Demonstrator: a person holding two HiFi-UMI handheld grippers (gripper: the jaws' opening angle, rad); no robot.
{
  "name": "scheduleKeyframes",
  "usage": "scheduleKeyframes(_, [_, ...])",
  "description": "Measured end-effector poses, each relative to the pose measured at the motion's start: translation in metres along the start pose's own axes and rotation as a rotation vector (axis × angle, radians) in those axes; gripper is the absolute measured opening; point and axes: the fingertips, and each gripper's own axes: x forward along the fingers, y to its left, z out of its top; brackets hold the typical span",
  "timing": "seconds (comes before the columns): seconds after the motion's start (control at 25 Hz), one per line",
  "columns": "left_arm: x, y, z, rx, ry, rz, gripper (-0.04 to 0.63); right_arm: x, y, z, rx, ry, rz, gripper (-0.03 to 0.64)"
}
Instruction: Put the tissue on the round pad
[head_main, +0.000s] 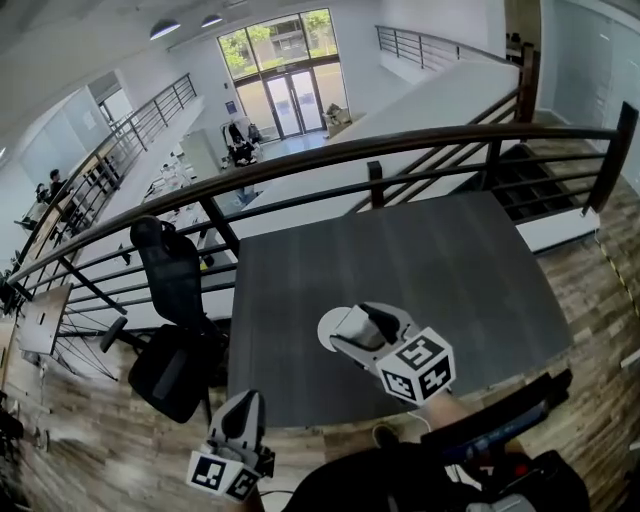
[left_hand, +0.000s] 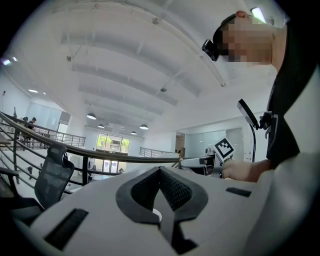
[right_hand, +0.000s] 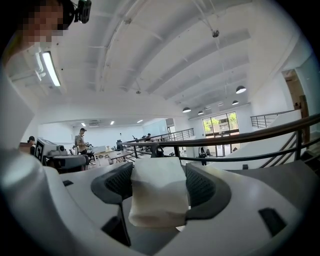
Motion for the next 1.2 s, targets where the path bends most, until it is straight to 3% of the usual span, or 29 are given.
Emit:
scheduleKeyframes(0.4, [0.02,0.012,0.004,0.002,0.026,0.116,0.003,0.057,-0.042,-0.021,0.021,0.074,0.057,0.336])
scheduleKeyframes(0.64, [0.021,0.027,0.0,0.008,0.02,0.221,0.003,0.096,-0.066,-0.061,0.052,0.135,0.076,0.336])
scheduleKeyframes(1.2, [0.022,0.025,-0.005,-0.006,0.065,0.343,0.003,0.154,-0.11,-0.178,0.081,0.35,0.079,0.336])
